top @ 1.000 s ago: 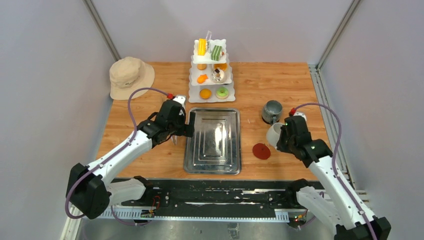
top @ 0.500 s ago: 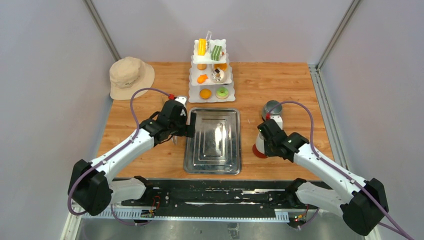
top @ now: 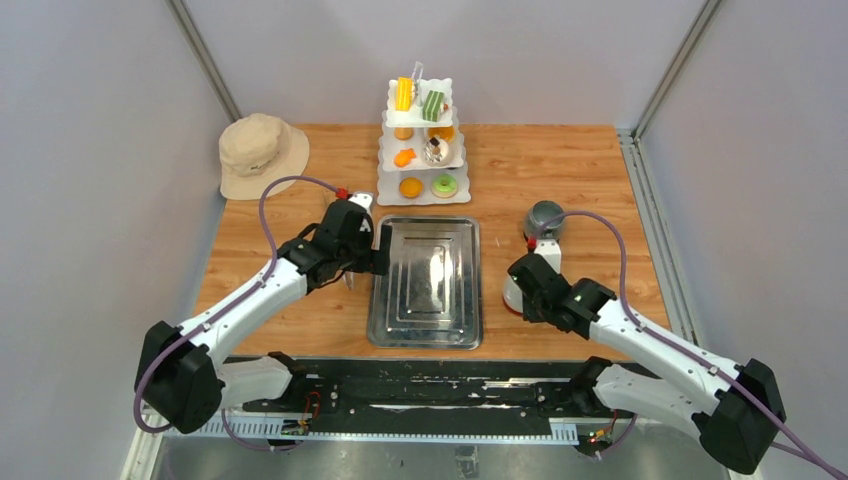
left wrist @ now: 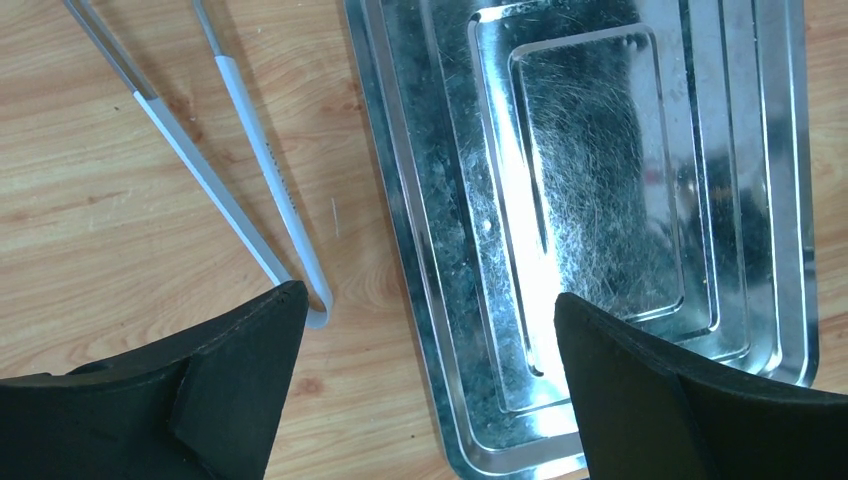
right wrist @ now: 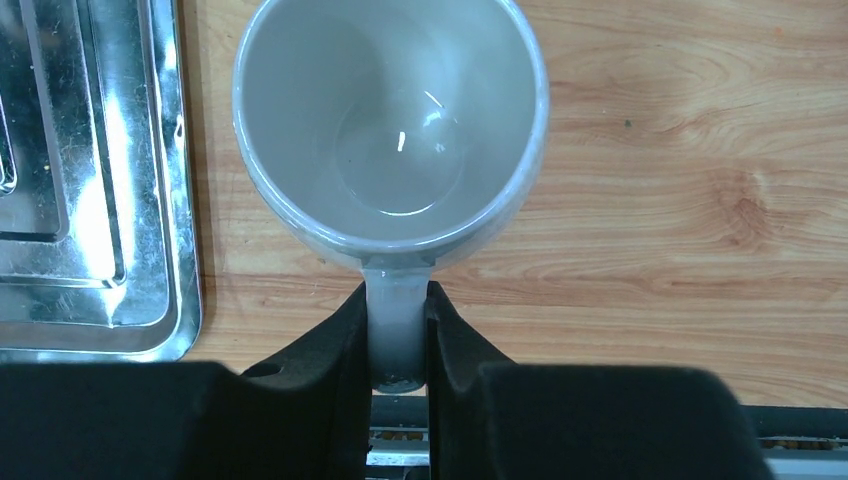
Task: Serve the afternoon tea
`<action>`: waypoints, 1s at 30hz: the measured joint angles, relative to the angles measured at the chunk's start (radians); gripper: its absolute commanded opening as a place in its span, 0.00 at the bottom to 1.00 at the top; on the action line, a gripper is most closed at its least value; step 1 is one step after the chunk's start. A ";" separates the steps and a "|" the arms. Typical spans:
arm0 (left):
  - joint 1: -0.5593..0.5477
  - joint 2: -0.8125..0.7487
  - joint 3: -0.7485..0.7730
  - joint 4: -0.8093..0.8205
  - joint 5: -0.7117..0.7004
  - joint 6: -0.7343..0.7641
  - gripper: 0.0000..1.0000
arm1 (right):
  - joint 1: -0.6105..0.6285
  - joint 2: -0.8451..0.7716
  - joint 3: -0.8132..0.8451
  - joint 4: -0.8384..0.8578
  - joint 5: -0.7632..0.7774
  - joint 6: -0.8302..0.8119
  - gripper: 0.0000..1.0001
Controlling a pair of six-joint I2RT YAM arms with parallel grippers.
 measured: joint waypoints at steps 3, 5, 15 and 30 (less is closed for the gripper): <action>0.000 -0.014 0.000 -0.002 0.000 0.000 0.98 | 0.001 -0.008 -0.011 0.003 0.009 0.016 0.20; 0.000 -0.019 0.000 -0.003 0.000 0.000 0.98 | 0.002 -0.012 -0.018 0.005 0.011 0.026 0.29; 0.000 -0.040 0.000 -0.019 0.000 0.000 0.98 | 0.004 -0.036 -0.056 0.003 0.012 0.061 0.52; 0.000 -0.122 0.016 -0.075 -0.040 0.000 0.98 | -0.027 -0.101 0.372 -0.161 0.301 -0.075 0.87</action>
